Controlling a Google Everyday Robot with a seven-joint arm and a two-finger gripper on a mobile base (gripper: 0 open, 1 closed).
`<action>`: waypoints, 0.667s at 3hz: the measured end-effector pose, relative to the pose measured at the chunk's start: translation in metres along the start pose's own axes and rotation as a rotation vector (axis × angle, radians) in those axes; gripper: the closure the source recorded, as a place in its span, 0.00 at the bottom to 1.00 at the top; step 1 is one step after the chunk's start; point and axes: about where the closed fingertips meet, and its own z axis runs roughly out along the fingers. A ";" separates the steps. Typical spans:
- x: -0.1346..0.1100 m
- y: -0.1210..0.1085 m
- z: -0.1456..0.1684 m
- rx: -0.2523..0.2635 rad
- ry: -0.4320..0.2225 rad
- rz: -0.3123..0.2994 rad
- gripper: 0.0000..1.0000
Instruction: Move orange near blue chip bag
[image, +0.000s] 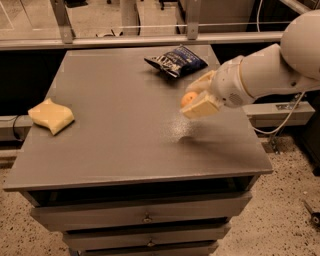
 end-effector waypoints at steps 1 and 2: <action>-0.007 -0.080 0.009 0.143 -0.114 -0.016 1.00; -0.002 -0.141 0.035 0.210 -0.169 0.005 1.00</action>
Offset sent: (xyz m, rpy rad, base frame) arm 0.1902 -0.0429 0.0231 0.1696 -0.2600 -0.1507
